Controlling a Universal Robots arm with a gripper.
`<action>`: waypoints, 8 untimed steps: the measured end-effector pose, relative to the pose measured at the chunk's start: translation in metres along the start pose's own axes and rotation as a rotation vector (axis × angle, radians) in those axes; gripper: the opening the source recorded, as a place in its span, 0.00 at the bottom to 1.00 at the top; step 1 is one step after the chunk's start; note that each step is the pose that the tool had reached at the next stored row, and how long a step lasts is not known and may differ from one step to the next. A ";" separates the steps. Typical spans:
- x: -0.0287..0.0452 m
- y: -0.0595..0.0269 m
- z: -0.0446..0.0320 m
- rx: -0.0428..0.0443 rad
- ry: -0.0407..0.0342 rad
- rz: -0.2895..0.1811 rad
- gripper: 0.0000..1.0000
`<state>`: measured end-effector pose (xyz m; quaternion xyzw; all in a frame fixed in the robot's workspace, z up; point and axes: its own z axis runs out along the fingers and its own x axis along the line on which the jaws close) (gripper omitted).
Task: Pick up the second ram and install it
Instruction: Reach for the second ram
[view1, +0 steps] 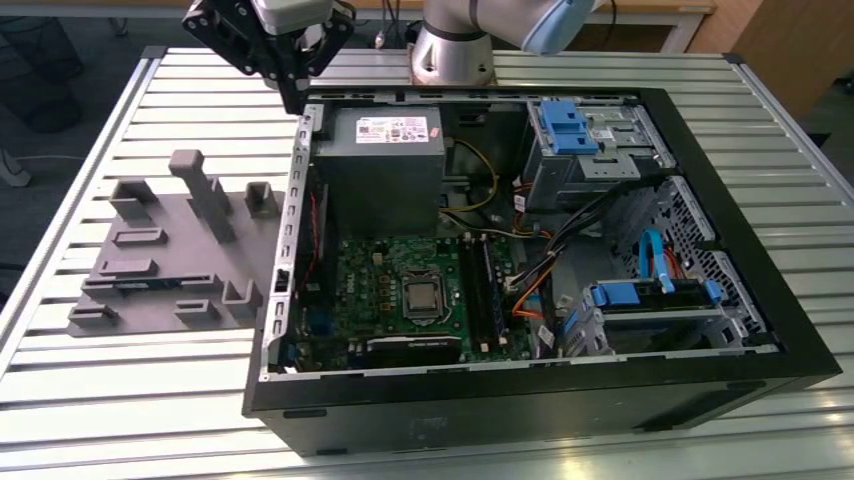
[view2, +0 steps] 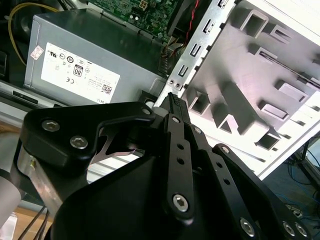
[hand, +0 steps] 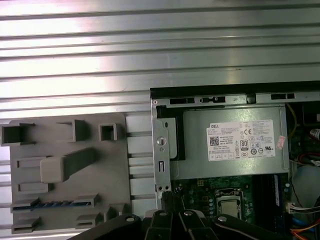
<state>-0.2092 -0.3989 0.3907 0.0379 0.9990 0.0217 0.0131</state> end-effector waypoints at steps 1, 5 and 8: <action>0.0004 0.0000 0.0000 0.0000 0.0000 0.000 0.13; 0.0022 -0.0002 0.0001 0.0000 0.0000 0.000 0.13; 0.0035 -0.0003 0.0001 0.0000 0.0000 0.000 0.13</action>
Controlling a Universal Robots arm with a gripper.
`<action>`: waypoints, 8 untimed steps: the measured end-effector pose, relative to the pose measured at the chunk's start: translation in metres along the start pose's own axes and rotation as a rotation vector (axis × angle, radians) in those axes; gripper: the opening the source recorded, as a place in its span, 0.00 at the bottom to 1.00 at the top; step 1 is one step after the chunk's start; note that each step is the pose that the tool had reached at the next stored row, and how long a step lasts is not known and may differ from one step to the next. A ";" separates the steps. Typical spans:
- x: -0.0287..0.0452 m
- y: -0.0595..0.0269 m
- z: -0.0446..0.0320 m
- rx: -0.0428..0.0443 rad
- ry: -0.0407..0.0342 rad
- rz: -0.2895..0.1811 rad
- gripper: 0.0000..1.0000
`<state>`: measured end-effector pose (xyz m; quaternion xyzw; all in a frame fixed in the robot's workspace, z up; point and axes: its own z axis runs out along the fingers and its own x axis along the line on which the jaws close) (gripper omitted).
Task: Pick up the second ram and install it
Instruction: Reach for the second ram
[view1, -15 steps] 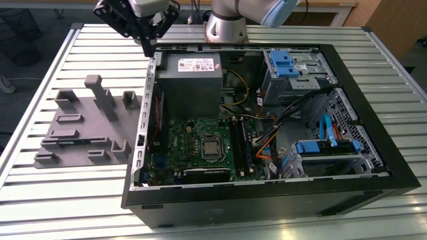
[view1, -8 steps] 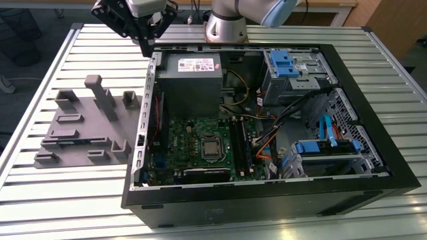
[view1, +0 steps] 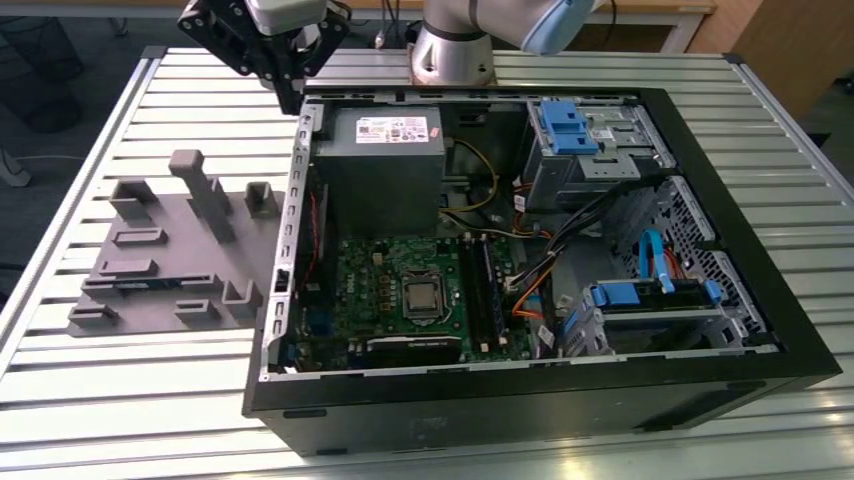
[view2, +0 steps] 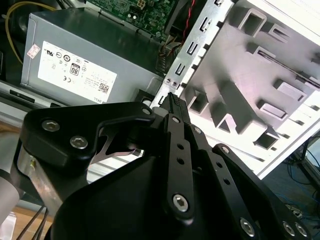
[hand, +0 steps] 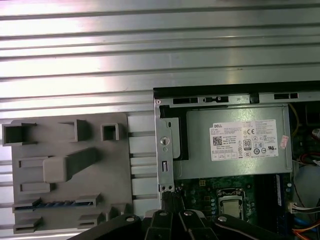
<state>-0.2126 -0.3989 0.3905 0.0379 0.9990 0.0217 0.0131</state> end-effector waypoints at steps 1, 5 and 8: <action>0.0004 0.0000 0.0000 -0.0001 0.0000 0.000 0.13; 0.0020 -0.0002 0.0001 0.0000 0.0000 0.000 0.13; 0.0032 -0.0003 0.0002 -0.0001 0.0000 0.000 0.13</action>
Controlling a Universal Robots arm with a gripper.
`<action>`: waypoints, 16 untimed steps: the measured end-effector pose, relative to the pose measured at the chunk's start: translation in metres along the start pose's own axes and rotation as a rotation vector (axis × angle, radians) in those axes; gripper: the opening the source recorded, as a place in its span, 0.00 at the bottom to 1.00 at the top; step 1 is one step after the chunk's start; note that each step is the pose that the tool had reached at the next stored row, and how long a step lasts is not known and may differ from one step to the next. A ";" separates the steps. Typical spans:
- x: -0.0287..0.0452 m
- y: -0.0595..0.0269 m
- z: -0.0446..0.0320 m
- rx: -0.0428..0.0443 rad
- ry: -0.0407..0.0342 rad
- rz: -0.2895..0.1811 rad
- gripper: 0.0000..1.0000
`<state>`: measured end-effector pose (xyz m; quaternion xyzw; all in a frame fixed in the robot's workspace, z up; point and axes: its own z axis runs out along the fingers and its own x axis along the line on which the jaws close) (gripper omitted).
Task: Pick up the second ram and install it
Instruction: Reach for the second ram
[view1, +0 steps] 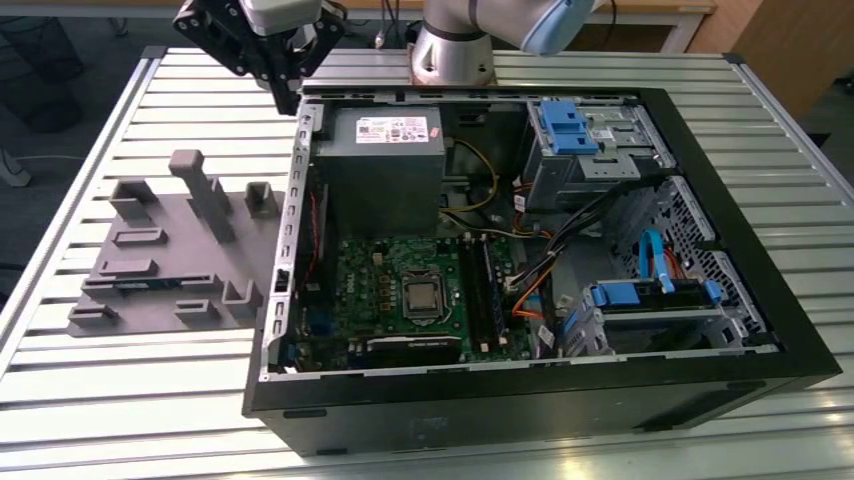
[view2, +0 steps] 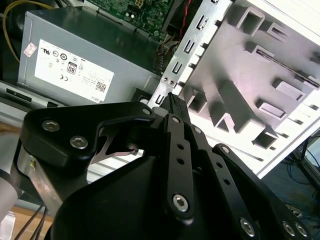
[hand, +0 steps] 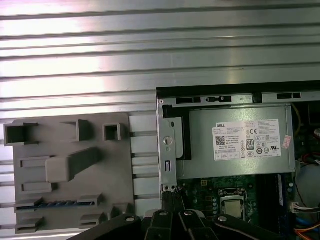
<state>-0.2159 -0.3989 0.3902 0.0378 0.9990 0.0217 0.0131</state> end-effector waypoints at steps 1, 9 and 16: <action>0.0004 0.0000 0.0000 0.0000 0.0000 0.000 0.13; 0.0042 -0.0003 0.0001 0.0000 0.0000 0.000 0.13; 0.0074 -0.0006 0.0002 0.0000 0.0000 0.000 0.13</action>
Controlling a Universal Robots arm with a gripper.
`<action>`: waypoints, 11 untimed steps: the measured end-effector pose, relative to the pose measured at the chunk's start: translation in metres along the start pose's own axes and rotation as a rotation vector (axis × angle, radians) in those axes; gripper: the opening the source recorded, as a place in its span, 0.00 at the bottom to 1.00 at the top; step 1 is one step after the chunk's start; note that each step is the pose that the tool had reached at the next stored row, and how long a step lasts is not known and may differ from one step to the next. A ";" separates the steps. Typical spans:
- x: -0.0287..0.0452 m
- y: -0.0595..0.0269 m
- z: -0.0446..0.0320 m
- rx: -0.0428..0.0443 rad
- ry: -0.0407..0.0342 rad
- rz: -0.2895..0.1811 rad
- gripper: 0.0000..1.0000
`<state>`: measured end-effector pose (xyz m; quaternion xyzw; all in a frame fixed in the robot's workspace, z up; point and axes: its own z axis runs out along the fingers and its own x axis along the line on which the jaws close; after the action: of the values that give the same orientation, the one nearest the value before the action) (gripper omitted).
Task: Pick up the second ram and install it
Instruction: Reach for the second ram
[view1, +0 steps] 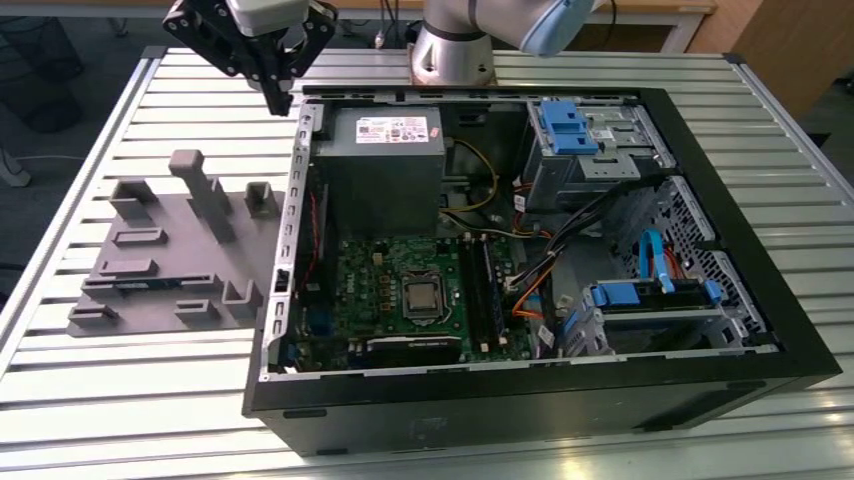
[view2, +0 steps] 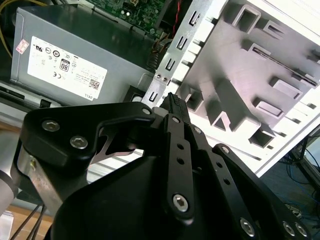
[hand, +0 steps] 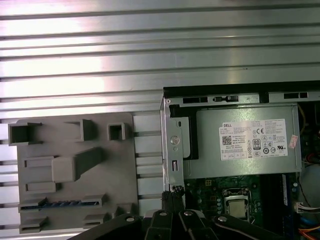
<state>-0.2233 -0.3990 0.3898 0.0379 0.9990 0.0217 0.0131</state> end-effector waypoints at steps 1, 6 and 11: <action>0.0004 0.0000 0.0000 0.0001 0.0001 0.000 0.13; 0.0027 -0.0002 0.0000 0.0001 0.0001 0.000 0.13; 0.0057 -0.0004 0.0001 0.0001 0.0001 0.000 0.13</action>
<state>-0.2290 -0.3989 0.3896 0.0379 0.9990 0.0217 0.0131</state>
